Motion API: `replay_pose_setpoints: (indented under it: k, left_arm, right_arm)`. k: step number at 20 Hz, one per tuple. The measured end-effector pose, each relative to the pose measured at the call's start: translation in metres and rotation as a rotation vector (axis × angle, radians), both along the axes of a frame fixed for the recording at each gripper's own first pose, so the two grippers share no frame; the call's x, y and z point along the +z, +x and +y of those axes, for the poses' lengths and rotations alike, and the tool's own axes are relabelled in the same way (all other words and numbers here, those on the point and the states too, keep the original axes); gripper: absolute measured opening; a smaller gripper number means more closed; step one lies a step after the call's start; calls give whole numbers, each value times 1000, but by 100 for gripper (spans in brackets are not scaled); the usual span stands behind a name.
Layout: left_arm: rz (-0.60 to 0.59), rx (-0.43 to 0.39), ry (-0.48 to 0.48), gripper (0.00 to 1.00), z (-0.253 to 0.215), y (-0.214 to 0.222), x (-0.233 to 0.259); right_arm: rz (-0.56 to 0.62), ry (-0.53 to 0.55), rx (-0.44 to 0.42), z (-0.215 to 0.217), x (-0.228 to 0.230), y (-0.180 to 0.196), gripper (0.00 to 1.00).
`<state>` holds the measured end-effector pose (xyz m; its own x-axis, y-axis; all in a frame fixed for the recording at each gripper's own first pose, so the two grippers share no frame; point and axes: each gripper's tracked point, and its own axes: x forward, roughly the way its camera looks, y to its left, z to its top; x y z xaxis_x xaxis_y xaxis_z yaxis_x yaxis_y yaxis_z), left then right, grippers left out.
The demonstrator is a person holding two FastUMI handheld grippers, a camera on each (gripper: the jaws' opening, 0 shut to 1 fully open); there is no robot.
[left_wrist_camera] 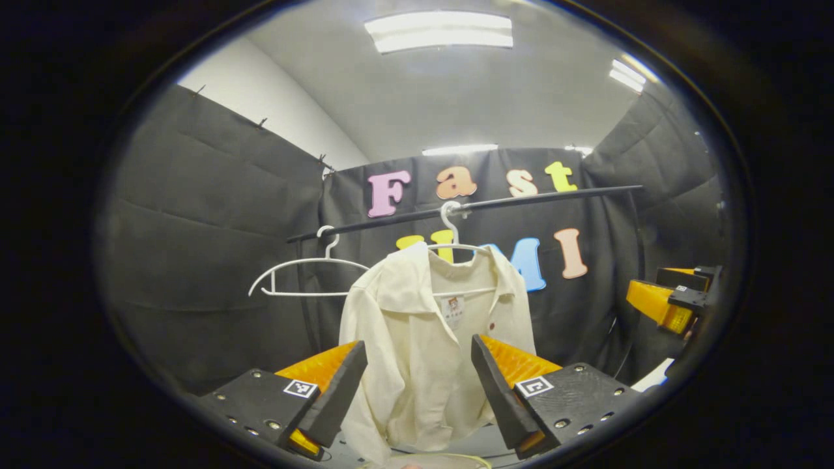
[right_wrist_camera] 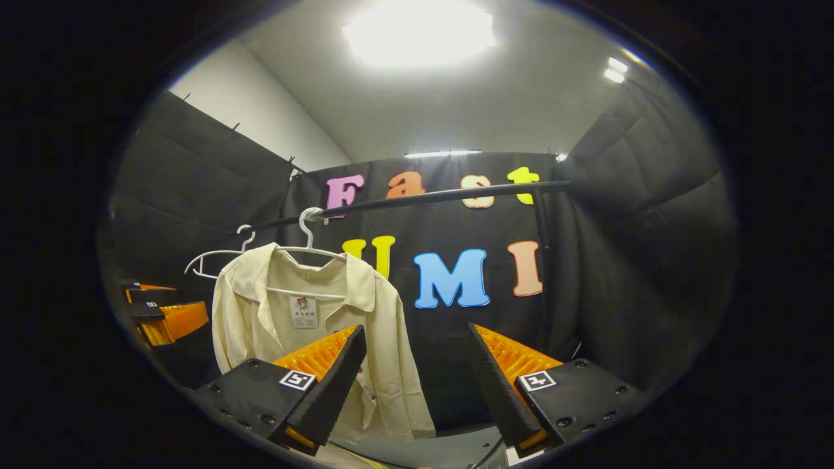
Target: Grasp the clothes on the hanger with both hands and then place them into the laundry hamper below.
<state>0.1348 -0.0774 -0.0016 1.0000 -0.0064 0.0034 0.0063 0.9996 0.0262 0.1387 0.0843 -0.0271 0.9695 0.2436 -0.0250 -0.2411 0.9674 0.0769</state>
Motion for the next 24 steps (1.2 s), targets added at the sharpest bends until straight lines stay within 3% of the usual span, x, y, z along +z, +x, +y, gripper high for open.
replay_pose_setpoints:
  k: [14,24]
  left_arm:
    - [-12,56,-5,94,-13,110,-7]
    - [46,168,-1,94,1,174,-38]
  right_arm:
    - [15,93,157,82,-26,97,97]
    - [26,129,218,134,-47,162,97]
